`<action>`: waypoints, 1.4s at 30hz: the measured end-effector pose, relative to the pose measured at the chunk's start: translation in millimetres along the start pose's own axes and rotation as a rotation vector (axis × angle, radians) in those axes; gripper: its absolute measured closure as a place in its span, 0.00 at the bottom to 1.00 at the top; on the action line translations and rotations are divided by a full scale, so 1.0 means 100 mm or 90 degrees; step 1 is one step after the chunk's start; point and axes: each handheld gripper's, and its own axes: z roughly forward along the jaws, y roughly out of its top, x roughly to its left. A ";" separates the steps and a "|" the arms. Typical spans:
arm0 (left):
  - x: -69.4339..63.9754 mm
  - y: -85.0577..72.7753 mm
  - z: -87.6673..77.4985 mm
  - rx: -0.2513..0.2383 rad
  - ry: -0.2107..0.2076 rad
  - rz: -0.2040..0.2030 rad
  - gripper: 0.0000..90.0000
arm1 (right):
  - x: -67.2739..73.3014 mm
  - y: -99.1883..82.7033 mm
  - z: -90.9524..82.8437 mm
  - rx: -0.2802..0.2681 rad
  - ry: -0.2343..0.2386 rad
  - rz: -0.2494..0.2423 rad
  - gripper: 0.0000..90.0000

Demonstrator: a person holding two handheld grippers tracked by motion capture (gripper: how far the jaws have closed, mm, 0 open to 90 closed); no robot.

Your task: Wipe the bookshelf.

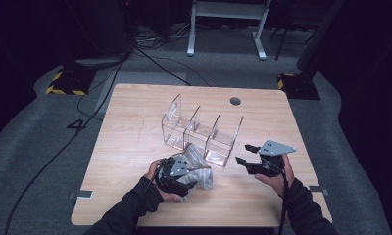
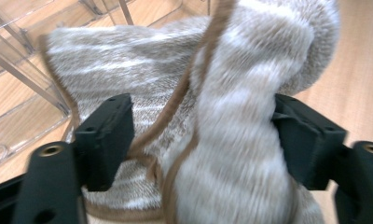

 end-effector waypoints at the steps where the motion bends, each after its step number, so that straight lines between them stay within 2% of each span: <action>1: 0.00 0.00 -0.03 0.008 0.001 0.005 0.23 | -0.01 -0.01 -0.02 0.002 -0.003 0.000 0.44; 4: -0.02 -0.01 -0.11 0.006 -0.002 0.016 0.23 | -0.03 -0.05 -0.08 0.005 -0.008 0.002 0.44; 8: 0.00 -0.03 -0.22 0.006 0.008 0.025 0.23 | -0.05 -0.11 -0.13 0.015 -0.013 -0.002 0.44; 13: 0.01 -0.14 -0.39 0.013 0.035 0.029 0.23 | -0.04 -0.21 -0.24 0.038 -0.031 -0.017 0.42; 17: 0.03 -0.26 -0.51 0.014 0.053 0.017 0.23 | -0.06 -0.30 -0.35 0.048 -0.045 -0.014 0.40; 19: 0.05 -0.31 -0.58 0.004 0.053 0.009 0.23 | -0.08 -0.35 -0.39 0.052 -0.052 -0.011 0.40; 22: 0.07 -0.39 -0.67 -0.006 0.069 -0.006 0.23 | -0.12 -0.44 -0.46 0.061 -0.070 -0.006 0.40; 24: 0.08 -0.41 -0.69 -0.005 0.074 -0.007 0.23 | -0.14 -0.49 -0.49 0.065 -0.077 0.002 0.40; 27: 0.12 -0.53 -0.74 0.013 0.104 -0.010 0.23 | -0.16 -0.55 -0.53 0.076 -0.091 -0.001 0.39; 30: 0.19 -0.66 -0.76 0.026 0.119 -0.026 0.23 | -0.18 -0.64 -0.56 0.087 -0.099 0.002 0.38; 32: 0.21 -0.73 -0.76 0.045 0.145 -0.017 0.23 | -0.20 -0.71 -0.60 0.086 -0.099 0.007 0.35; 34: 0.23 -0.78 -0.76 0.056 0.153 -0.018 0.23 | -0.21 -0.74 -0.61 0.085 -0.096 0.009 0.35; 36: 0.26 -0.85 -0.76 0.048 0.142 -0.047 0.24 | -0.21 -0.84 -0.64 0.105 -0.114 0.004 0.34; 42: 0.30 -1.04 -0.76 0.044 0.126 -0.069 0.24 | -0.26 -1.02 -0.70 0.123 -0.116 0.034 0.33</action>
